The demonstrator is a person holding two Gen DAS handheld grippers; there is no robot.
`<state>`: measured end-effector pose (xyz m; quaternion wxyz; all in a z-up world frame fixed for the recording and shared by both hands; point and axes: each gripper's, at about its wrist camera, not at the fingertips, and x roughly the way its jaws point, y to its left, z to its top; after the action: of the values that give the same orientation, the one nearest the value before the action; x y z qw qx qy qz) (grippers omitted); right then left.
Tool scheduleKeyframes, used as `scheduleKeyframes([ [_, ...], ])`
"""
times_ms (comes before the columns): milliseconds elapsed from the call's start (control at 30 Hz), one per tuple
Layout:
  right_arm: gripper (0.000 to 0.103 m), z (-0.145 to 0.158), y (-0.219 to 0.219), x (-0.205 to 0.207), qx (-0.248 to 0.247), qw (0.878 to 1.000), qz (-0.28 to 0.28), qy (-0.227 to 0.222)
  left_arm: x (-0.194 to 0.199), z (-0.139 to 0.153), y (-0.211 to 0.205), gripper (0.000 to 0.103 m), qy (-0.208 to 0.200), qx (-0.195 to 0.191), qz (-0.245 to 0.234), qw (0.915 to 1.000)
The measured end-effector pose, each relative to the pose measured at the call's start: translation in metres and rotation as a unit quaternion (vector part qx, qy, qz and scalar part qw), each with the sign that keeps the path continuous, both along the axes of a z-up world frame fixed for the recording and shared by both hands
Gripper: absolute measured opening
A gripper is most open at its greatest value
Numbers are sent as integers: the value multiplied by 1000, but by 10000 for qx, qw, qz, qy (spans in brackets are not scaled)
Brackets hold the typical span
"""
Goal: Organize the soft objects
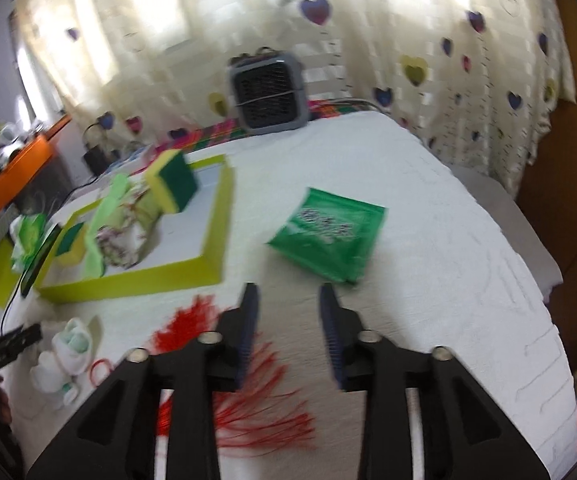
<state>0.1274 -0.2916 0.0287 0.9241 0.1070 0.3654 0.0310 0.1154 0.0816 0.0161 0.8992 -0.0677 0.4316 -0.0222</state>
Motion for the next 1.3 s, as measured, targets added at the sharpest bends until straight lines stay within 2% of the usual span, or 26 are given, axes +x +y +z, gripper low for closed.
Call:
scheduleKeyframes([
  [167, 56, 1, -10, 20, -191, 9998, 101, 25, 0, 0, 0, 51, -5, 12, 2, 10000],
  [267, 63, 1, -11, 36, -238, 9996, 100, 68, 0, 0, -1, 51, -4, 15, 2, 10000],
  [467, 71, -2, -16, 65, 23, 9996, -182, 233, 1, -1, -1, 51, -7, 122, 5, 9999],
  [700, 72, -12, -7, 86, -265, 9966, -464, 630, 2, -1, -1, 51, -13, 120, 5, 9999],
  [1100, 74, -14, -3, 85, -535, 9943, -556, 739, 2, -1, -3, 51, -15, 136, 4, 9999],
  [1200, 70, -15, 0, 84, -714, 9930, -555, 760, 2, -1, -3, 51, -13, 146, 5, 9999],
  [1300, 60, -15, -1, 82, -778, 9921, -645, 749, 3, -1, -1, 51, -20, 129, 5, 9999],
])
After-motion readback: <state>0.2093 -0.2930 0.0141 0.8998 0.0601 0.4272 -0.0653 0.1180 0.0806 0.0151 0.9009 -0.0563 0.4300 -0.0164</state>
